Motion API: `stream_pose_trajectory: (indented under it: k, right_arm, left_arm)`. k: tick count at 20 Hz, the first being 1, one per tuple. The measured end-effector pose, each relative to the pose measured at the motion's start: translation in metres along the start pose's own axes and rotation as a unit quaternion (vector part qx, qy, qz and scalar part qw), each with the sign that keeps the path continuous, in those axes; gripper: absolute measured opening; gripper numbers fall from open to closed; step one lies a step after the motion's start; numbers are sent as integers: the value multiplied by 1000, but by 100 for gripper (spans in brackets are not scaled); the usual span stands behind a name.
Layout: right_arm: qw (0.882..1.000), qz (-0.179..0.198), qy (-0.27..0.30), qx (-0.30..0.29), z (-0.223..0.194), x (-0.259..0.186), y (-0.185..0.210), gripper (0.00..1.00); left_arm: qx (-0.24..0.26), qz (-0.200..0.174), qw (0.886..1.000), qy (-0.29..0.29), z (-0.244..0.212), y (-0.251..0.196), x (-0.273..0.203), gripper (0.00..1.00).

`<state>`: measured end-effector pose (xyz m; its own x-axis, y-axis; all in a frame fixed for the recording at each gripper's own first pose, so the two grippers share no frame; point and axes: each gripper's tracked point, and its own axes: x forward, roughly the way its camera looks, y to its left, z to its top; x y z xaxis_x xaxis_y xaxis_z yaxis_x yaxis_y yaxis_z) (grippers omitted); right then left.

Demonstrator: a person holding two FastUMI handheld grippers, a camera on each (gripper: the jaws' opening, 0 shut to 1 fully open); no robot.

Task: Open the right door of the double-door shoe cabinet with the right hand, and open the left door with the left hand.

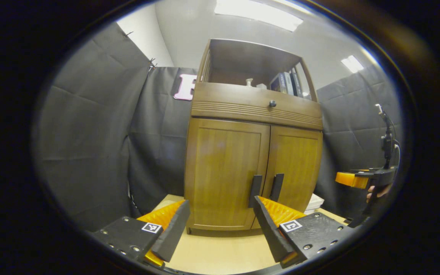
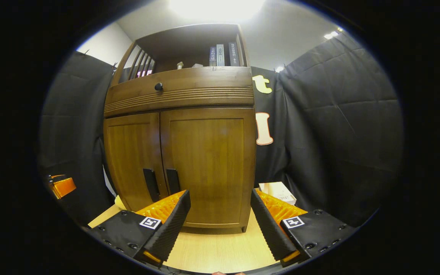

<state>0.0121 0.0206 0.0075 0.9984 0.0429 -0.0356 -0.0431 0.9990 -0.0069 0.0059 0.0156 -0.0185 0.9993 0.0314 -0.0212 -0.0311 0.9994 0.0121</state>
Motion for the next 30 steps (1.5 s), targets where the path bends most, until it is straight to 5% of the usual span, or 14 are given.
stream_pose_trajectory:
  k: [14,30]
  right_arm:
    - [999,49,-9,6,30,65,55,96]
    - [992,81,78,56,-19,158,117,96]
  left_arm:
    - [4,13,1000,22,-20,11,-16,98]
    - [13,53,996,73,-56,27,-12,98]
